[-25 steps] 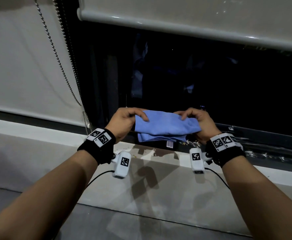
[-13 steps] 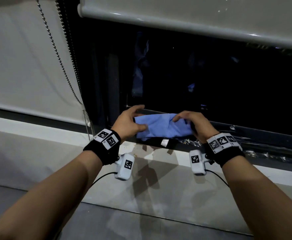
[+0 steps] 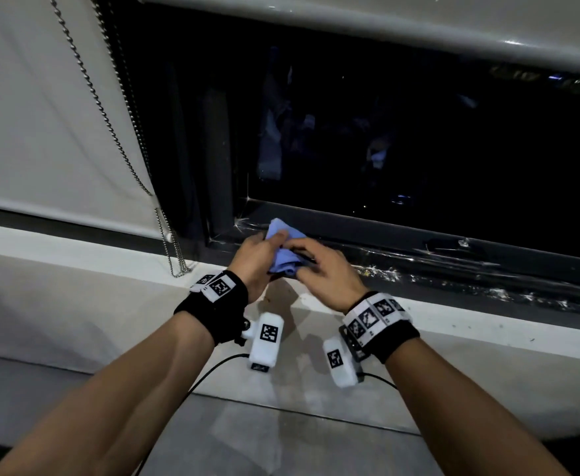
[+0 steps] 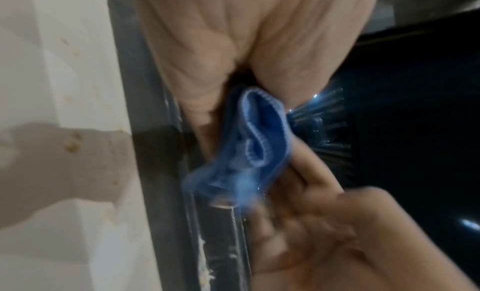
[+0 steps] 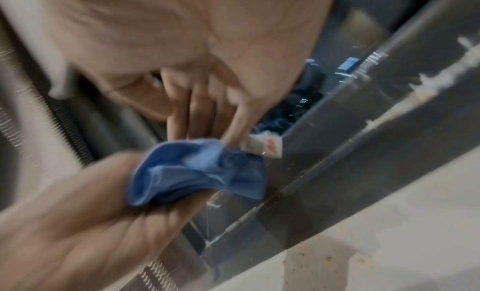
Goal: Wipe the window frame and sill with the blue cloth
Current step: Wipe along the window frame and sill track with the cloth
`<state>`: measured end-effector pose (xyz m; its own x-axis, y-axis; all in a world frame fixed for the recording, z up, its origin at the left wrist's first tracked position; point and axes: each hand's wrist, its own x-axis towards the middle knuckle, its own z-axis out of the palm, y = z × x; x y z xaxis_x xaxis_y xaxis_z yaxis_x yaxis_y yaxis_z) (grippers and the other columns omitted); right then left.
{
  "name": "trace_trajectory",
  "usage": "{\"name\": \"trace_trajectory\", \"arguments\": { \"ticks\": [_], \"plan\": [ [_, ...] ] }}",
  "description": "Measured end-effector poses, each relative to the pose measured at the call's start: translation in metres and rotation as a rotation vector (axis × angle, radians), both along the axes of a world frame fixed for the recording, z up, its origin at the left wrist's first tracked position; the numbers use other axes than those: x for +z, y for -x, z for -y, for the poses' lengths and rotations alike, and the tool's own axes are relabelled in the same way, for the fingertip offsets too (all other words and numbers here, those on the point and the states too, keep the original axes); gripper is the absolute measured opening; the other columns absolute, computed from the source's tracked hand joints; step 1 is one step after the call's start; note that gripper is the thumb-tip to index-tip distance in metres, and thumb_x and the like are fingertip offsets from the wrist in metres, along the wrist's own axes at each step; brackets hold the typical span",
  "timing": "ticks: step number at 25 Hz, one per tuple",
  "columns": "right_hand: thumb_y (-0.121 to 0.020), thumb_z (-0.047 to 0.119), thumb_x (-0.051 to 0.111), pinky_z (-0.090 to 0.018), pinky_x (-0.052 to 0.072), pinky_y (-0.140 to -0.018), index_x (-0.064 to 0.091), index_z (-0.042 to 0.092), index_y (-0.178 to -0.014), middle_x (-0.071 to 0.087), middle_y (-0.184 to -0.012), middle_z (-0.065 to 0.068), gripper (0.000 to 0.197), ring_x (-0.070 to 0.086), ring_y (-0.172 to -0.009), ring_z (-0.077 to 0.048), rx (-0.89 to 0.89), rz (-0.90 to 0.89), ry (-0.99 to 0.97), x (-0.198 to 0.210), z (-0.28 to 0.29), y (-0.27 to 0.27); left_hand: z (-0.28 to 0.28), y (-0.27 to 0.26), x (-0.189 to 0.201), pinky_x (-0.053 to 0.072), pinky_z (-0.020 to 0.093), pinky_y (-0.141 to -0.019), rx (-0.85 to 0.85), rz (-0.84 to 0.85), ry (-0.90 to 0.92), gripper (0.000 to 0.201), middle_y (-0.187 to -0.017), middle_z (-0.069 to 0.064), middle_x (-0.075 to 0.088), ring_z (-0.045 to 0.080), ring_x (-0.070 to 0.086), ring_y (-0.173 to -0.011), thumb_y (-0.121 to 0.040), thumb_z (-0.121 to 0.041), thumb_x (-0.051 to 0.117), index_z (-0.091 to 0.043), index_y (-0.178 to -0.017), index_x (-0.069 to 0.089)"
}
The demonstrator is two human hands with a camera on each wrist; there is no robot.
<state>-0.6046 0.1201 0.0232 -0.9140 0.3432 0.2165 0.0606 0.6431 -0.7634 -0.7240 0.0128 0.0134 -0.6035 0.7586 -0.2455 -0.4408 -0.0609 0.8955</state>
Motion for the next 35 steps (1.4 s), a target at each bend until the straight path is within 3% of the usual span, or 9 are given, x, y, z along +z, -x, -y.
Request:
{"name": "trace_trajectory", "arguments": {
  "ticks": [2, 5, 9, 12, 15, 18, 25, 31, 35],
  "plan": [
    [-0.083, 0.023, 0.061, -0.035, 0.052, -0.091, 0.066, 0.027, -0.109, 0.066, -0.11, 0.01, 0.027, 0.063, -0.101, -0.009, -0.126, -0.137, 0.078, -0.005, -0.007, 0.007, 0.006, 0.004, -0.009, 0.056, 0.035, -0.062, 0.095, -0.038, 0.009, 0.026, -0.103, 0.027, 0.069, 0.034, 0.071, -0.081, -0.101, -0.017, 0.053, 0.003, -0.117, 0.058],
    [-0.082, 0.048, 0.072, -0.031, 0.048, -0.099, 0.053, 0.031, -0.128, 0.056, -0.129, 0.01, 0.053, 0.055, -0.116, -0.009, -0.237, -0.066, 0.148, -0.01, -0.019, 0.019, 0.011, 0.009, -0.01, 0.058, 0.045, -0.079, 0.047, -0.131, -0.075, 0.025, -0.115, 0.024, 0.068, 0.038, 0.069, -0.098, -0.097, -0.006, 0.057, -0.005, -0.122, 0.056],
    [-0.08, 0.034, 0.078, -0.045, 0.056, -0.081, 0.068, 0.021, -0.102, 0.071, -0.097, 0.003, 0.028, 0.067, -0.089, -0.017, -0.153, -0.024, 0.204, -0.016, -0.022, 0.03, 0.015, 0.012, -0.007, 0.057, 0.04, -0.056, 0.037, -0.134, -0.008, 0.025, -0.112, 0.028, 0.065, 0.041, 0.068, -0.088, -0.094, -0.014, 0.065, -0.007, -0.116, 0.055],
    [-0.077, 0.029, 0.08, -0.034, 0.056, -0.079, 0.067, 0.025, -0.099, 0.07, -0.092, 0.008, 0.026, 0.065, -0.085, -0.012, -0.204, -0.016, 0.089, -0.021, -0.009, 0.038, 0.017, 0.018, -0.024, 0.059, 0.044, -0.061, 0.07, -0.204, 0.039, 0.025, -0.11, 0.024, 0.067, 0.044, 0.069, -0.092, -0.095, -0.02, 0.064, -0.009, -0.116, 0.055],
    [-0.078, 0.018, 0.075, -0.031, 0.052, -0.09, 0.066, 0.025, -0.117, 0.07, -0.108, 0.004, 0.041, 0.064, -0.098, -0.015, -0.096, 0.109, -0.114, -0.02, -0.011, 0.037, 0.023, 0.031, -0.032, 0.054, 0.036, -0.076, 0.308, -0.541, 0.283, 0.03, -0.099, 0.011, 0.068, 0.035, 0.067, -0.091, -0.089, -0.024, 0.066, -0.01, -0.114, 0.056],
    [-0.08, 0.014, 0.071, -0.032, 0.052, -0.093, 0.069, 0.022, -0.115, 0.068, -0.113, 0.001, 0.036, 0.064, -0.103, -0.017, -0.185, 0.019, -0.298, -0.011, -0.047, 0.009, 0.03, 0.044, -0.028, 0.037, 0.025, -0.069, 0.499, -0.895, 0.462, 0.03, -0.091, 0.007, 0.06, 0.025, 0.054, -0.079, -0.086, -0.007, 0.062, -0.008, -0.114, 0.052],
    [-0.088, 0.019, 0.063, -0.034, 0.039, -0.103, 0.065, 0.018, -0.119, 0.062, -0.124, -0.002, 0.031, 0.053, -0.116, -0.027, -0.415, 0.241, -0.539, -0.018, -0.119, -0.054, -0.02, 0.004, -0.052, 0.041, 0.03, -0.061, 0.118, -1.211, 0.71, 0.011, -0.067, 0.0, 0.062, 0.027, 0.062, -0.07, -0.074, -0.01, 0.055, -0.018, -0.07, 0.05],
    [-0.089, 0.033, 0.062, -0.038, 0.041, -0.106, 0.056, 0.019, -0.131, 0.053, -0.136, -0.001, 0.045, 0.048, -0.126, -0.026, -0.297, 0.343, -0.555, -0.029, -0.131, -0.06, -0.074, -0.038, -0.056, 0.05, 0.044, -0.091, -0.196, -1.39, 0.694, 0.05, -0.125, 0.002, 0.058, 0.03, 0.048, -0.114, -0.081, -0.008, 0.062, -0.028, -0.127, 0.06],
    [-0.091, 0.036, 0.06, -0.037, 0.031, -0.113, 0.046, 0.023, -0.142, 0.039, -0.151, 0.001, 0.055, 0.036, -0.137, -0.024, -0.232, 0.435, -0.564, -0.023, -0.137, -0.068, -0.024, 0.009, -0.065, 0.052, 0.045, -0.083, 0.077, -1.345, 0.87, 0.053, -0.125, 0.003, 0.057, 0.039, 0.05, -0.111, -0.081, -0.008, 0.064, -0.031, -0.129, 0.059]
  ]
}}
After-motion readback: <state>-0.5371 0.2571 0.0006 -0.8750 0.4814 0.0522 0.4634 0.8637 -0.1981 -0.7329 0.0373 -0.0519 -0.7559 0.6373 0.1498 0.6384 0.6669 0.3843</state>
